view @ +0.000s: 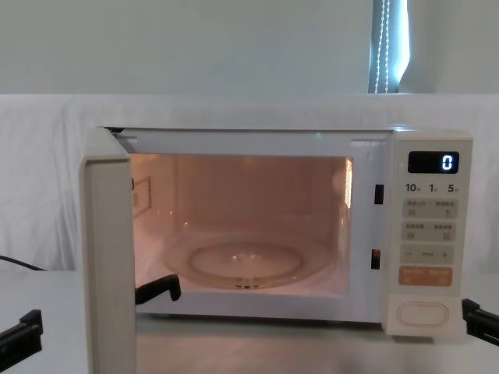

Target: Press the button to open the microwave door with one hand; close the microwave door with the other hand.

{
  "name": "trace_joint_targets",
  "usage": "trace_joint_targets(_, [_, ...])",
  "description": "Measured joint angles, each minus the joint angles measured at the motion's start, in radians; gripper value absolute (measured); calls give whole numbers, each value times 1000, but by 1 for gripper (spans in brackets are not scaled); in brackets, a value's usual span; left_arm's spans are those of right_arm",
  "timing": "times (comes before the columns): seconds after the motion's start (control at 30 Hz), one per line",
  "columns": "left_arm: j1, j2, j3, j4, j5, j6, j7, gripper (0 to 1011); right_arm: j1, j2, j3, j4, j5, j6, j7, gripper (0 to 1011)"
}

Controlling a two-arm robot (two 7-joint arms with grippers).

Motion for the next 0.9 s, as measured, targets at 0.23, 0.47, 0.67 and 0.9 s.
trace_joint_targets(0.23, [0, 0, 0, 0, 0, 0, 0, 1001, -15, -11, 20, 9, -10, -16, -27, 1002])
trace_joint_targets(0.47, [0, 0, 0, 0, 0, 0, 0, 1001, -17, -13, 23, 12, -14, -17, -33, 1002])
trace_joint_targets(0.67, [0, 0, 0, 0, 0, 0, 0, 1001, -16, -13, 22, 12, -14, -17, -32, 1002])
trace_joint_targets(0.9, [0, 0, 0, 0, 0, 0, 0, 1001, -15, -12, 21, 12, -13, -16, -30, 1002])
